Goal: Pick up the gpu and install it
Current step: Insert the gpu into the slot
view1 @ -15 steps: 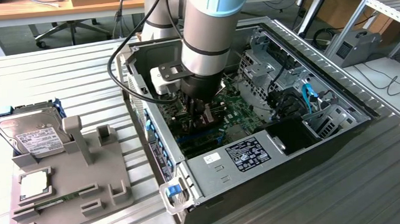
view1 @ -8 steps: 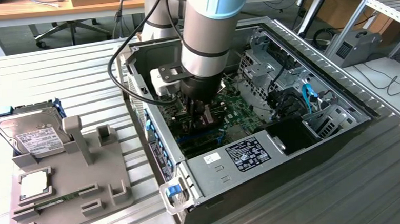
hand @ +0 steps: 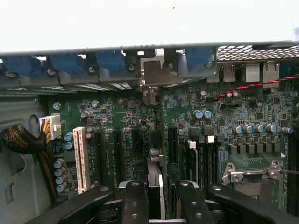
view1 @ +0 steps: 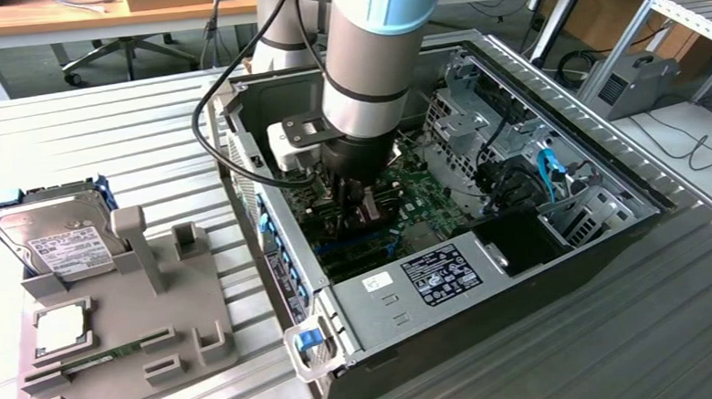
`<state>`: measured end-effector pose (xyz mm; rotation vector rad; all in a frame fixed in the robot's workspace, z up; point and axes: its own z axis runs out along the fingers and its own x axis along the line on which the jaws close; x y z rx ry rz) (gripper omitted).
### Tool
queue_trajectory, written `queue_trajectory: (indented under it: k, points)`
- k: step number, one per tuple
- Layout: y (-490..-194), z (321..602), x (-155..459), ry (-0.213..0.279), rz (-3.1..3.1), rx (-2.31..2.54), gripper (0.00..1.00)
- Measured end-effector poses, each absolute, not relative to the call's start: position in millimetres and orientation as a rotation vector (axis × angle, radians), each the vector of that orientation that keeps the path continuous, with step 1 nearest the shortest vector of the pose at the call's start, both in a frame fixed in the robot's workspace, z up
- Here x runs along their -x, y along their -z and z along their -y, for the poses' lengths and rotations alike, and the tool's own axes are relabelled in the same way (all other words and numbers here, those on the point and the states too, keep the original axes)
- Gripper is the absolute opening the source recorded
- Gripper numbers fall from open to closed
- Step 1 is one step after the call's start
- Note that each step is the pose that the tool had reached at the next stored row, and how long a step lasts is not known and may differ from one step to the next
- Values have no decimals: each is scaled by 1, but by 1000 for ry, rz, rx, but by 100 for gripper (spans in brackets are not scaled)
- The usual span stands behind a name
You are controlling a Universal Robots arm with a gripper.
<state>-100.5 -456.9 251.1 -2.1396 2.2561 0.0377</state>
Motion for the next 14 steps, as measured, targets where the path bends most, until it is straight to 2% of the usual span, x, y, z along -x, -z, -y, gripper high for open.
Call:
queue_trajectory:
  k: [3,5,10,14]
  points:
    - [-251,457,101,-38,-2255,2139,29]
    - [-251,457,101,-38,-2256,2139,42]
    - [-255,457,101,-37,-2256,2140,42]
    - [-275,455,101,-35,-2255,2138,42]
